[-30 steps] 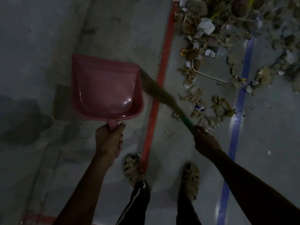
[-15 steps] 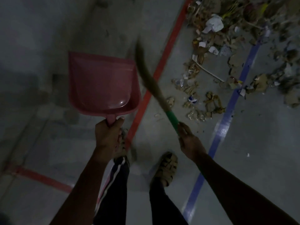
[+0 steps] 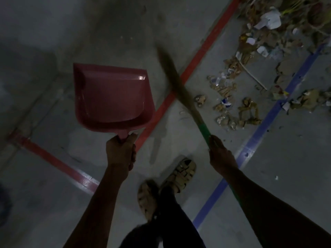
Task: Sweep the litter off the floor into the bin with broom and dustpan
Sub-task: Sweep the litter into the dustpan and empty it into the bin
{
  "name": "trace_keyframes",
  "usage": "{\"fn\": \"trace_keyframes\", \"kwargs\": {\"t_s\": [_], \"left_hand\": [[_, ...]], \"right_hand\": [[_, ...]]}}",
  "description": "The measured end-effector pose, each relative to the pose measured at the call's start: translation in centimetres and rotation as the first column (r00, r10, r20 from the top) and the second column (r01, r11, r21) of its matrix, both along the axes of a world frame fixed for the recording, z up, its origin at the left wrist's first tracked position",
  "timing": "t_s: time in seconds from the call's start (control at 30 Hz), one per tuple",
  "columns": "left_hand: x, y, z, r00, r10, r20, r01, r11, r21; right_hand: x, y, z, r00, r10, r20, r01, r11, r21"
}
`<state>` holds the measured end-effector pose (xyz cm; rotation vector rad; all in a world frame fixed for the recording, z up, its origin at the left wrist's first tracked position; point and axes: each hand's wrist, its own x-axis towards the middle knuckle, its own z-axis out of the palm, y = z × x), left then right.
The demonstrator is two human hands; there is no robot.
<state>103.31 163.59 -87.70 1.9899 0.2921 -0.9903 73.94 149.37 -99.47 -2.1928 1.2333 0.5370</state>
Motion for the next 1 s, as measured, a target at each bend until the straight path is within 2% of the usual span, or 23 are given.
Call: {"fn": "trace_keyframes", "kwargs": {"t_s": [0.17, 0.3, 0.4, 0.5, 0.57, 0.73, 0.87, 0.93, 1.0], "left_hand": [[-0.4, -0.2, -0.2, 0.999, 0.025, 0.021, -0.025, 1.0, -0.018], [-0.6, -1.3, -0.5, 0.998, 0.045, 0.043, -0.043, 0.998, -0.049], [-1.2, -2.0, -0.9, 0.996, 0.075, 0.052, -0.072, 0.995, -0.064], [-2.1, -2.6, -1.1, 0.99, 0.127, 0.055, -0.123, 0.99, -0.074], [-3.0, -3.0, -0.9, 0.988, 0.145, 0.055, -0.14, 0.986, -0.086], [-6.3, -4.7, 0.2, 0.979, 0.191, 0.068, -0.183, 0.977, -0.114], [-10.6, -6.7, 1.1, 0.977, 0.209, 0.048, -0.203, 0.972, -0.12], [-12.7, -7.7, 1.1, 0.978, 0.208, 0.032, -0.202, 0.97, -0.133], [-14.7, -8.6, 1.0, 0.982, 0.19, 0.009, -0.187, 0.973, -0.136]], "right_hand": [[-0.5, -1.3, 0.6, 0.995, 0.004, 0.098, -0.005, 1.0, 0.002], [-1.2, -2.6, -0.2, 0.957, 0.222, 0.186, -0.228, 0.974, 0.013], [-1.8, -3.3, -1.2, 0.896, 0.401, 0.192, -0.415, 0.909, 0.037], [-2.4, -3.8, -2.1, 0.86, 0.491, 0.14, -0.506, 0.858, 0.094], [-2.7, -4.6, -2.4, 0.874, 0.477, 0.093, -0.485, 0.87, 0.087], [-3.8, -7.4, -0.7, 0.963, 0.267, 0.026, -0.268, 0.963, 0.038], [-5.4, -10.3, 1.4, 0.984, 0.168, -0.059, -0.17, 0.985, -0.025], [-7.0, -11.2, 2.0, 0.983, 0.178, -0.037, -0.179, 0.983, -0.032], [-9.1, -12.2, 2.3, 0.965, 0.259, 0.032, -0.257, 0.965, -0.048]]}}
